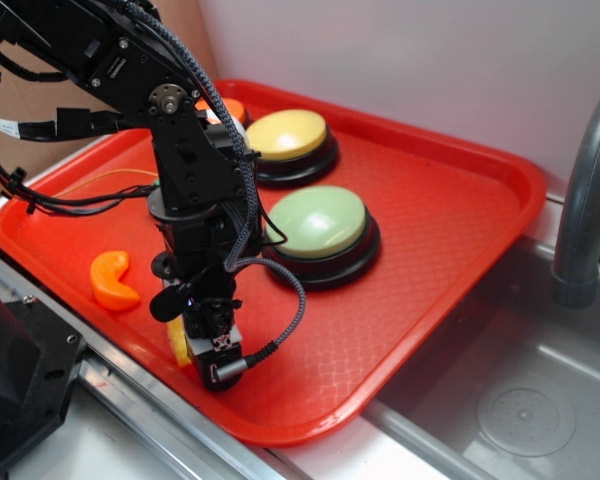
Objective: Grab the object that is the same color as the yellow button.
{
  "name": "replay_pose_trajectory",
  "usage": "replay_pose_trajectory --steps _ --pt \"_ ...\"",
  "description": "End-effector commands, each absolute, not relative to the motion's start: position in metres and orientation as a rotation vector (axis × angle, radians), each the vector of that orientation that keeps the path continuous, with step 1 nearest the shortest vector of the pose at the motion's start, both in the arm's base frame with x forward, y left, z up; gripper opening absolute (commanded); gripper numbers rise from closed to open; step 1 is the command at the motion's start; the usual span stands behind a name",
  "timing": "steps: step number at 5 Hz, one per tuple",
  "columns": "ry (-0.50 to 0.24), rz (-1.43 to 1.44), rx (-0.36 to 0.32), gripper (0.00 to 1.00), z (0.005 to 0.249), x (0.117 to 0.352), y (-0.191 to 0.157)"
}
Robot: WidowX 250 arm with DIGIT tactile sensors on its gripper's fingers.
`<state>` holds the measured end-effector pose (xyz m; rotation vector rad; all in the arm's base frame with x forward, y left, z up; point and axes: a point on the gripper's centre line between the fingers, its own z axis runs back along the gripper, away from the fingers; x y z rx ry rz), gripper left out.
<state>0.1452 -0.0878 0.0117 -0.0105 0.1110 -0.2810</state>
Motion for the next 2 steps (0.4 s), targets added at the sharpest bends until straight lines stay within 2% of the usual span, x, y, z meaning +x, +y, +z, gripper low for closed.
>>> replay_pose_trajectory --steps 1,2 --pt "0.058 -0.279 -0.119 0.00 0.033 0.151 -0.090" --pt "0.028 -0.235 -0.123 0.00 0.064 0.161 -0.091"
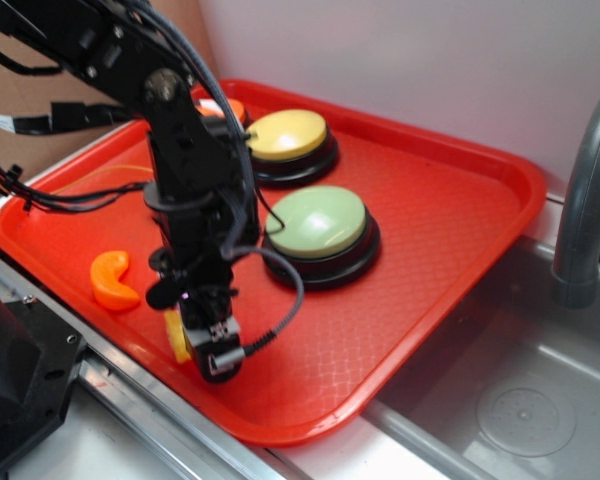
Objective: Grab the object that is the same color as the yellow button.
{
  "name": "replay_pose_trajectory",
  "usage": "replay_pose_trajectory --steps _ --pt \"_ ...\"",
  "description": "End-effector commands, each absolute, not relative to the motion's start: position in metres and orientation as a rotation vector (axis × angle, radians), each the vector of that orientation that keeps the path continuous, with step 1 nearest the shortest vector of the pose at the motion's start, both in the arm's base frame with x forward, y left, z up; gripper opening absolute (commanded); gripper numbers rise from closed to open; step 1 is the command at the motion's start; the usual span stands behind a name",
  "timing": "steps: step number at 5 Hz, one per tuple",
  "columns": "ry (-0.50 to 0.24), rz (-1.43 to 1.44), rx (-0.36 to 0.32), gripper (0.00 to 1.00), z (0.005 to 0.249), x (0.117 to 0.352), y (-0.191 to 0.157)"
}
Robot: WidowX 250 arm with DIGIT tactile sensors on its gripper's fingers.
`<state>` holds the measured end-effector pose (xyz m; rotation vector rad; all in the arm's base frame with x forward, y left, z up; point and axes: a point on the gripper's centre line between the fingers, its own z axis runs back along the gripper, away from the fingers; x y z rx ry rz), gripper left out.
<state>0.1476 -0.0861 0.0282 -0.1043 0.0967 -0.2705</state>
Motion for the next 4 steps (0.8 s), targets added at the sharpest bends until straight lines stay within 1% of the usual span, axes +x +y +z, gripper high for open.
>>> replay_pose_trajectory --steps 1,2,3,4 --pt "-0.037 -0.174 -0.121 0.00 0.105 0.179 -0.074" --pt "-0.076 -0.124 -0.099 0.00 0.136 0.196 -0.054" --pt "-0.073 -0.096 -0.047 0.00 0.158 0.203 -0.041" --pt "-0.093 -0.049 -0.032 0.00 0.175 0.199 -0.024"
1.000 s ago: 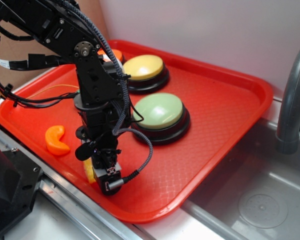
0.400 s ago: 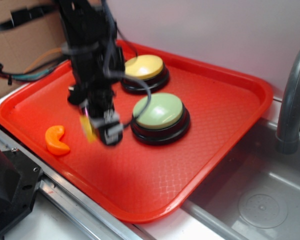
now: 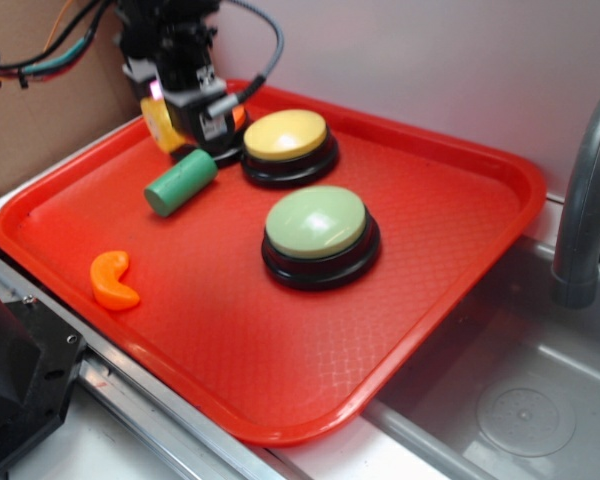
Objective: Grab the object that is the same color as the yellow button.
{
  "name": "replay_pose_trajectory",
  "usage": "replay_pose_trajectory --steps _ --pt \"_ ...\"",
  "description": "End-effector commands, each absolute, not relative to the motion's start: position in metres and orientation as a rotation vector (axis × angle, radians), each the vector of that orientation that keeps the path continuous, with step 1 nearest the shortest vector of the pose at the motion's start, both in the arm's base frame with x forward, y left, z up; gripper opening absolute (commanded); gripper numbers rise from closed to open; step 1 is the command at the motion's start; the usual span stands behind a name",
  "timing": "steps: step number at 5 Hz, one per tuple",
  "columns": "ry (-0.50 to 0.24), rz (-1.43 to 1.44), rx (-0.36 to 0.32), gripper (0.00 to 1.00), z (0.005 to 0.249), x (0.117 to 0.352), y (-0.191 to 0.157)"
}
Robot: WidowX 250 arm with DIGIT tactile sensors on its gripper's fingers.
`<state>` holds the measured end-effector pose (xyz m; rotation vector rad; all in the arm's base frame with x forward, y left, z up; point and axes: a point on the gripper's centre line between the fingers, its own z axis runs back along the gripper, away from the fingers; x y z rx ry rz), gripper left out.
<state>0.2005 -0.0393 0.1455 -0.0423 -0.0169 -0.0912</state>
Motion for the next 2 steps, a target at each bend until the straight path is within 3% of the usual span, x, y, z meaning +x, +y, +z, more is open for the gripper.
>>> replay_pose_trajectory --steps 1,2 --pt "-0.121 -0.029 -0.026 0.00 0.1747 0.1953 -0.0207" --pt "-0.021 -0.057 -0.007 0.49 0.1716 0.1934 -0.0187"
